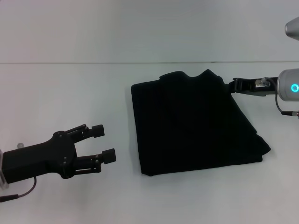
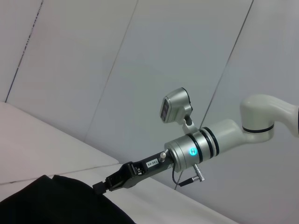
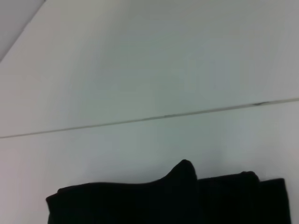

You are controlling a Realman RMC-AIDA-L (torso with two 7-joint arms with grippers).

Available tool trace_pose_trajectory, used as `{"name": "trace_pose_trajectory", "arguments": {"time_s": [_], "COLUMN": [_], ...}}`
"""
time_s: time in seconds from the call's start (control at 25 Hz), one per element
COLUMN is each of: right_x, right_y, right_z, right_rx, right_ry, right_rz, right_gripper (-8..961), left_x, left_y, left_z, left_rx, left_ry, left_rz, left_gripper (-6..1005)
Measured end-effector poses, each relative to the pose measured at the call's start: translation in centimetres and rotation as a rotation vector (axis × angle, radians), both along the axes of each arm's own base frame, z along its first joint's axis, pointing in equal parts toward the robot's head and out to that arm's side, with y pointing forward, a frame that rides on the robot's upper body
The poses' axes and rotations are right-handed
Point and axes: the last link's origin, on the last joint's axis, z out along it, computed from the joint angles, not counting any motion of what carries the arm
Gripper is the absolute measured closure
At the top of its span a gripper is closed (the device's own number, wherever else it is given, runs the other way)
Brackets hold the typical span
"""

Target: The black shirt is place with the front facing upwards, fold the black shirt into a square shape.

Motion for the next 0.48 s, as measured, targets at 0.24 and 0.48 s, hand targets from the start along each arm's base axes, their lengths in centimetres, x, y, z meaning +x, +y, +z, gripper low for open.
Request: {"name": "trace_pose_trajectory", "arguments": {"time_s": [0.24, 0.48], "right_x": [0.0, 1.3], "right_y": [-0.1, -0.6], "right_z": [0.0, 0.8], "right_rx": [-0.005, 0.047], "right_ry": [0.010, 0.092], "right_rz": [-0.002, -0.055], "right_gripper": [931, 930], "left_x": [-0.1, -0.3], "left_y": [0.1, 0.0], "left_z": [0.2, 0.3], "left_rx": [0.007, 0.016], "left_ry": [0.000, 0.000], "left_rz": [0.003, 0.011], "left_gripper": [52, 52]}}
